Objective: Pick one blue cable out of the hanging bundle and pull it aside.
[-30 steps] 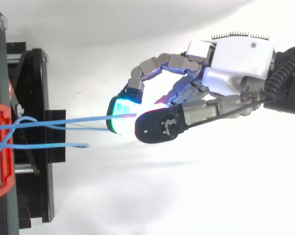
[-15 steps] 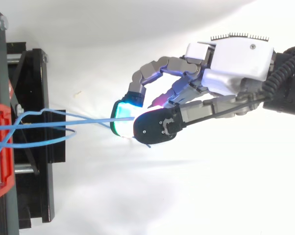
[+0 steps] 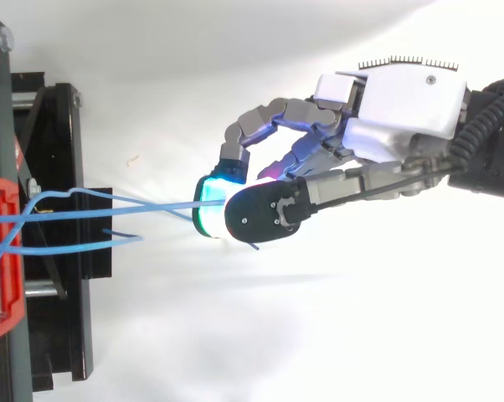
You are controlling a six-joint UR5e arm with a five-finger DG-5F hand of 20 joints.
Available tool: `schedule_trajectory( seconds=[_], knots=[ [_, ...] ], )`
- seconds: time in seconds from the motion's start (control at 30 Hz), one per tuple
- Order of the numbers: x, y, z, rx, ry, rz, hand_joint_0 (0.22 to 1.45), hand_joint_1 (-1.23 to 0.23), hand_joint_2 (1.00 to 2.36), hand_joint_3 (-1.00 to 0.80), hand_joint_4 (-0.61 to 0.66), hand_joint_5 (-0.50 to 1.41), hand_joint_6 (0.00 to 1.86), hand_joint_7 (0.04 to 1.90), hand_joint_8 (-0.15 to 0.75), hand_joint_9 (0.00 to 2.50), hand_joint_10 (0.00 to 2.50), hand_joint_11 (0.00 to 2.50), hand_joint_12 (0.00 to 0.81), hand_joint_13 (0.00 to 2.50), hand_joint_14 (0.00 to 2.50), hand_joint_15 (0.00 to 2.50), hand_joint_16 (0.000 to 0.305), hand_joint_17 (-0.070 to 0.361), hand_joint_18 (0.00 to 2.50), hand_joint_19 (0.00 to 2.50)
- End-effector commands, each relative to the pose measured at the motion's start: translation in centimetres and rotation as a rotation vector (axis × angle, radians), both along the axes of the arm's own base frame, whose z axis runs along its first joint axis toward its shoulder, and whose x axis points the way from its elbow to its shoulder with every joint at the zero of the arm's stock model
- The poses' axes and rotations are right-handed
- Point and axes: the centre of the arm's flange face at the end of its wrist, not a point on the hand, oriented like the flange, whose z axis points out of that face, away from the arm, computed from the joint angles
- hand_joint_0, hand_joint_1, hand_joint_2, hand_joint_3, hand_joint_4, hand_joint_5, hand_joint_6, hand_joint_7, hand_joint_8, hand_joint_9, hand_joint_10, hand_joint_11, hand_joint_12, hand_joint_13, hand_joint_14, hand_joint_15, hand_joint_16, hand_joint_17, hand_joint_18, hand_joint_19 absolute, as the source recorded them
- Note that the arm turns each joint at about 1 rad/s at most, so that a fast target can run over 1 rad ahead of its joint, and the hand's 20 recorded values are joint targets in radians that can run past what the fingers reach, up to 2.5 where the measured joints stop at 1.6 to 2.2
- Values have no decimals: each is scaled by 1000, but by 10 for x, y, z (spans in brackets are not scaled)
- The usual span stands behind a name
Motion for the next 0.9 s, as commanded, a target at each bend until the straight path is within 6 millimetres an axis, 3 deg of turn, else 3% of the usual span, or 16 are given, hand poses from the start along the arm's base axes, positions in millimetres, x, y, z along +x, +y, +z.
schedule_trajectory(
  seconds=[0.0,0.23,0.53,0.87],
  knots=[
    [0,0,0,0,0,0,576,-503,1007,-428,-15,-60,900,1060,238,860,15,440,330,735,19,513,48,107,451,402],
    [0,0,0,0,0,0,565,-493,1005,-440,-19,-61,902,1022,246,857,15,444,335,733,20,512,48,108,444,410],
    [0,1,0,0,0,2,587,-771,1014,-210,-60,-41,905,1067,259,887,15,455,346,812,20,572,51,114,567,400],
    [0,1,0,1,0,3,604,-735,1016,-191,-81,-34,915,1047,248,889,15,445,344,791,21,580,48,108,540,396]
  ],
)
